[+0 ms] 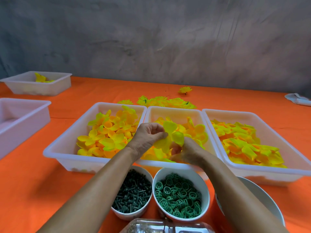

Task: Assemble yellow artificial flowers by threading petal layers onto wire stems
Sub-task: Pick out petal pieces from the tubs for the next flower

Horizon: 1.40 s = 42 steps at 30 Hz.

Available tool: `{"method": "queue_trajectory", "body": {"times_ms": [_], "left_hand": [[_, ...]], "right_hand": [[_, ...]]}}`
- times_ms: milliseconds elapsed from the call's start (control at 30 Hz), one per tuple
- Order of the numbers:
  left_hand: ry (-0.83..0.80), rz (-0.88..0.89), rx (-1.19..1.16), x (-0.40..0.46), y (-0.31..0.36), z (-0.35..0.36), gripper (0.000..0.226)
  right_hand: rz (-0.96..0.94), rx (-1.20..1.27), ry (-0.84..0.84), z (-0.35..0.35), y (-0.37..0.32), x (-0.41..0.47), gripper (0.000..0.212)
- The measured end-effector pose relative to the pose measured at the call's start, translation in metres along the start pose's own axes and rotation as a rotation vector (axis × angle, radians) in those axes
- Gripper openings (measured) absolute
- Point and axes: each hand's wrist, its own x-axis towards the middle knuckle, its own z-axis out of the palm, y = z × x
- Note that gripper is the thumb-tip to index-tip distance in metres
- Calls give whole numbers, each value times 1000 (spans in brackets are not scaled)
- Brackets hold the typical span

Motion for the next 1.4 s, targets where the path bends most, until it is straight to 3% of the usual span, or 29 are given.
{"method": "queue_trajectory", "body": {"times_ms": [267, 433, 567, 833, 1100, 1233, 1400], "left_hand": [[56, -3, -69, 0, 3, -2, 11], [101, -19, -144, 1, 5, -3, 14], [118, -49, -230, 3, 4, -5, 14], [0, -62, -224, 0, 5, -9, 15], [-40, -40, -92, -1, 6, -7, 10], [-99, -71, -22, -1, 5, -7, 14], [-54, -54, 16, 1, 1, -4, 12]], "right_hand": [[-38, 279, 90, -3, 2, -1, 3], [-49, 289, 129, -4, 0, 1, 12], [-12, 245, 258, -7, 0, -1, 26], [4, 231, 475, -9, 4, 0, 32], [-56, 508, 523, -12, 2, 0, 23], [-110, 590, 452, -11, 1, -2, 10], [-128, 633, 366, -10, 0, -2, 23]]}}
